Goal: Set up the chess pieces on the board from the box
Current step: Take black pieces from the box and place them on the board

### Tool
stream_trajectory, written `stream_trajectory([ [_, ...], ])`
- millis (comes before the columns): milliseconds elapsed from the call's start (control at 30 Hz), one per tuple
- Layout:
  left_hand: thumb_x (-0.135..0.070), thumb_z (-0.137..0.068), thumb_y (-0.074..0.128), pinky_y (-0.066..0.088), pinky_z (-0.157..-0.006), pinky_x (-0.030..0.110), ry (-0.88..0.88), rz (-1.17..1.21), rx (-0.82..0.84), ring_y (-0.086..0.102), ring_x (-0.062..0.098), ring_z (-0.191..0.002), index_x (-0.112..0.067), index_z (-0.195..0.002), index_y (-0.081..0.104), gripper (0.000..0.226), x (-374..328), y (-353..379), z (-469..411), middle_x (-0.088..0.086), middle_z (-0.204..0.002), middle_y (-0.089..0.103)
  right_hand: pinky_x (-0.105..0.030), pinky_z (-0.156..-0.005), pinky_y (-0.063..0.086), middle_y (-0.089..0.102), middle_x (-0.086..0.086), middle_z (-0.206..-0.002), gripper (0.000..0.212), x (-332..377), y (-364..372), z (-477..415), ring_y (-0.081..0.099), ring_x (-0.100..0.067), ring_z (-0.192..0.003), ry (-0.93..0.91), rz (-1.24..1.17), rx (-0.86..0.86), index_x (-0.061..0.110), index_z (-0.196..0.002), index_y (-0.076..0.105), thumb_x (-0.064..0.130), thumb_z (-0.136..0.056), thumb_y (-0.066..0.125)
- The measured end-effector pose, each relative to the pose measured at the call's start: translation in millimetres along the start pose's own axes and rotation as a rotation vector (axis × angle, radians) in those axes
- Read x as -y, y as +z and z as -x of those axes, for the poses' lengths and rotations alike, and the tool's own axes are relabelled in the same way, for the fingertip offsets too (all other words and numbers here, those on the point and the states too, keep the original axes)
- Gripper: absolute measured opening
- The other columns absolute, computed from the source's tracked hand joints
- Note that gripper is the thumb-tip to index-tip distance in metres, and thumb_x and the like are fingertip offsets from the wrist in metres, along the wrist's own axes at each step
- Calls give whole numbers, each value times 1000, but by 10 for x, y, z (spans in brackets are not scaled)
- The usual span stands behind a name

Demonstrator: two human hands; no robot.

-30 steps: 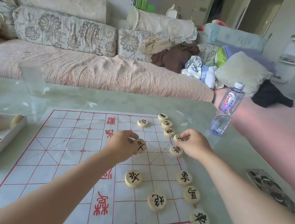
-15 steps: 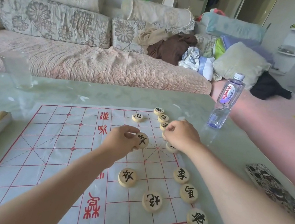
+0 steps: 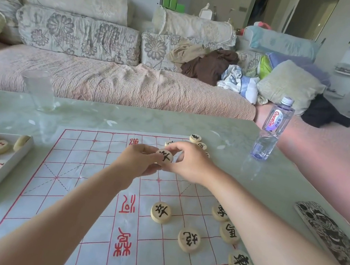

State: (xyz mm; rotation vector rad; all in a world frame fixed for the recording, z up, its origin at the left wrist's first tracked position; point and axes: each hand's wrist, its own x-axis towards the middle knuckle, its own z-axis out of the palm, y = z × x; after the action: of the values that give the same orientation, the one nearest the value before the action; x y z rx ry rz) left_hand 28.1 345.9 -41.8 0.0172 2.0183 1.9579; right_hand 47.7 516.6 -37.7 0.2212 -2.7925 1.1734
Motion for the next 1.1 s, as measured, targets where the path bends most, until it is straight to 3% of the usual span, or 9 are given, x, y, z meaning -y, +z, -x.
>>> stream_trajectory([
  [67, -17, -89, 64, 53, -72, 27, 47, -181, -33, 69, 17, -82, -13, -97, 69, 10, 8, -79, -16, 5, -94, 72, -3, -56, 34, 64, 15, -96, 35, 21, 33, -42, 50, 18, -61, -2, 18, 18, 24, -110, 72, 28, -77, 83],
  [133, -24, -92, 59, 48, -71, 26, 168, -562, -71, 62, 14, -86, -18, -101, 68, 14, 72, -195, -55, 0, -98, 68, -6, -64, 37, 64, 17, -99, 35, 16, 71, -55, 54, 13, -75, 27, 85, 60, 25, -111, 71, 32, -78, 82],
  [233, -34, -90, 60, 43, -90, 31, 274, -1111, -45, 49, 17, -113, -28, -117, 63, 28, 264, -347, -82, -2, -124, 58, -21, -85, 47, 65, 17, -100, 31, -48, 131, -24, 60, -5, -98, 68, 225, 167, 26, -110, 72, 31, -80, 80],
  [300, -40, -88, 61, 37, -100, 37, 265, -1233, -27, 37, 20, -125, -31, -124, 58, 37, 385, -396, -72, -1, -134, 48, -27, -89, 49, 68, 14, -102, 29, -76, 164, -7, 61, -10, -101, 105, 260, 211, 27, -107, 72, 29, -79, 79],
  [533, -47, -88, 59, 36, -103, 38, 314, -1241, -45, 32, 21, -126, -33, -129, 54, 43, 482, -421, -79, -1, -136, 42, -30, -96, 48, 57, 12, -123, 54, -96, 231, 17, 56, -11, -111, 133, 403, 263, 34, -132, 57, 37, -81, 74],
  [700, -48, -89, 57, 34, -104, 38, 338, -1259, -62, 34, 20, -125, -33, -129, 53, 43, 526, -433, -48, -2, -134, 43, -29, -95, 45, 55, 8, -125, 42, -42, 260, 30, 54, -14, -114, 106, 424, 240, 27, -126, 63, 47, -88, 67],
  [967, -44, -90, 57, 41, -98, 36, 374, -1159, -148, 42, 18, -116, -30, -125, 56, 38, 483, -819, 124, -4, -120, 52, -34, -94, 45, 50, 8, -129, 47, 159, 320, 33, 53, -15, -115, 97, 487, 189, 31, -130, 55, 45, -86, 64],
  [1100, -38, -90, 58, 42, -81, 29, 324, -1110, -216, 49, 15, -98, -26, -117, 61, 29, 317, -1254, 278, -5, -104, 53, -29, -86, 45, 59, 11, -108, 28, 515, 535, -8, 56, -12, -102, 27, 319, 140, 29, -119, 62, 34, -91, 61],
])
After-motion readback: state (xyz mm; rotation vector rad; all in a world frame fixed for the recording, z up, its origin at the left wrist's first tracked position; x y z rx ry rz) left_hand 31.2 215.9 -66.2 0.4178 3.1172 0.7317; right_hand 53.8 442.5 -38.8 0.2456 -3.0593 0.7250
